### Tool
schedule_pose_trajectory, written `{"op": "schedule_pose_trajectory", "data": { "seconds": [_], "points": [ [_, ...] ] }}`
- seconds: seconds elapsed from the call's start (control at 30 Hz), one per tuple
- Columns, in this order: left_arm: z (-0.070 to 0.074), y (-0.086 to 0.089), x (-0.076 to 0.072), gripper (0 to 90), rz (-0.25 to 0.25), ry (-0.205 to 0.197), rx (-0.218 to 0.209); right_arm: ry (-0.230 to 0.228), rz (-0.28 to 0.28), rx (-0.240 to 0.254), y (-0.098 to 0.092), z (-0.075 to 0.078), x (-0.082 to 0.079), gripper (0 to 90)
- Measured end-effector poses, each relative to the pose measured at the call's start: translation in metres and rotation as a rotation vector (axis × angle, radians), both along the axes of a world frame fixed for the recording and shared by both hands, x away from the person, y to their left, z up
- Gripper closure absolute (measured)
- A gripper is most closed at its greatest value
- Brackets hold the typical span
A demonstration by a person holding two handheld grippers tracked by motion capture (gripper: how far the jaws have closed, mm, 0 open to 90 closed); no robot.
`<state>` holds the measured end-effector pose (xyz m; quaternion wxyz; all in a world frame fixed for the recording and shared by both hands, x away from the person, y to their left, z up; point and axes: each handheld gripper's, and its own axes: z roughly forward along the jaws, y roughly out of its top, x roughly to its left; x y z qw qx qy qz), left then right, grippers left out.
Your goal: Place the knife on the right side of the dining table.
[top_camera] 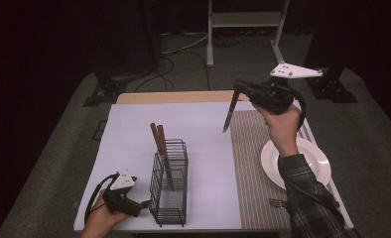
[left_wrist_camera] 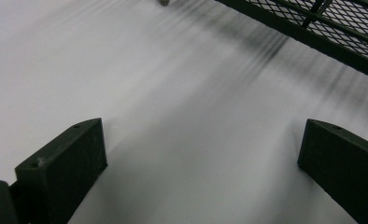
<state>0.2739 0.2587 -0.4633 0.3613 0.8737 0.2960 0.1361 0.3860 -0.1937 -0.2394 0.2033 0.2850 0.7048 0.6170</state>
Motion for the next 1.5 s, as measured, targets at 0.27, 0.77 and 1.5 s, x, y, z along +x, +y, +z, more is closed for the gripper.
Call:
{"op": "schedule_pose_trajectory", "data": {
  "seconds": [0.27,0.77,1.5],
  "points": [
    [0.000,0.000,0.000,0.0,0.001,-0.001,-0.001,0.032,-0.073,-0.019,-0.017,-0.019,0.012,80.0],
    [0.000,0.000,0.000,0.0,0.000,-0.001,0.000,0.086,-0.203,-0.051,-0.049,-0.055,0.035,80.0],
    [0.000,0.000,0.000,0.0,0.001,0.000,-0.002,0.158,-0.295,-0.034,-0.069,-0.084,0.058,80.0]
  ]
}}
